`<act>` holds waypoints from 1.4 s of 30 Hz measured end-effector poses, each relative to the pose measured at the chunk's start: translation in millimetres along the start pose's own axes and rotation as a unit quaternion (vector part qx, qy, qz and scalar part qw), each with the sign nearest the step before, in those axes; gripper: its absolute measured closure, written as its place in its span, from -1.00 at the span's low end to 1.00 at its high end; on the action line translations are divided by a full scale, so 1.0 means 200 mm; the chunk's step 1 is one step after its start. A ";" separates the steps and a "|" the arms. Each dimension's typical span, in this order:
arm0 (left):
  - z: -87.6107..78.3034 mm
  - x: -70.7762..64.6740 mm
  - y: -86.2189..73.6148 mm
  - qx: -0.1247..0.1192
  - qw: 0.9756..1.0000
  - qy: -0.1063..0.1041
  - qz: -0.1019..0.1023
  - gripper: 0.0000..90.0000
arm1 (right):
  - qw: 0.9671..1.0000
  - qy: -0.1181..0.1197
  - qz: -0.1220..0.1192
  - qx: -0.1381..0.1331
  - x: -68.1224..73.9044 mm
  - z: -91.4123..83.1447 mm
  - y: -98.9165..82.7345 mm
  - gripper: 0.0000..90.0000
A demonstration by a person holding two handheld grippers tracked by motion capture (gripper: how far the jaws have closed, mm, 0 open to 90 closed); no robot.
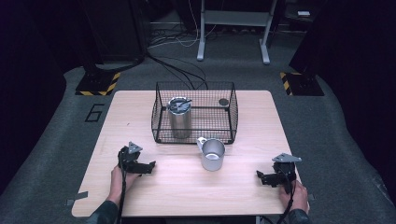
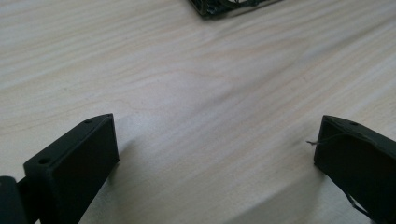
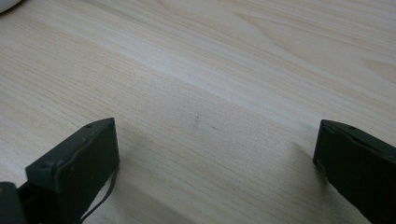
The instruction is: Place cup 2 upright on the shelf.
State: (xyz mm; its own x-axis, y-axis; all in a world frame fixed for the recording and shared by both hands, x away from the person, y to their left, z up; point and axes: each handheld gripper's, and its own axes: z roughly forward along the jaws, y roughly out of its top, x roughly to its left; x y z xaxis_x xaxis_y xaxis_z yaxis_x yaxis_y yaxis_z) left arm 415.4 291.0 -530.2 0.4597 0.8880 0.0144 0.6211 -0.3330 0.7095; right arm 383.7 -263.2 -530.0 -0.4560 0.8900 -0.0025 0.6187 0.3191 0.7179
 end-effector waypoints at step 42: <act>0.03 0.00 0.02 -0.002 1.000 -0.010 0.008 -1.00 | 0.999 -0.009 0.035 0.010 0.08 -0.14 0.07 -0.91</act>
State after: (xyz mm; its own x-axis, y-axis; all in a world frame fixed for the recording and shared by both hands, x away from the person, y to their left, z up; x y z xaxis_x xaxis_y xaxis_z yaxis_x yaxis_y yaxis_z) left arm 422.5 288.3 -530.8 0.4827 0.8757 0.0125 0.6100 -0.3464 0.7126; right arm 367.2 -253.2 -501.3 -0.3998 0.9160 0.0351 0.6613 0.2617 0.7030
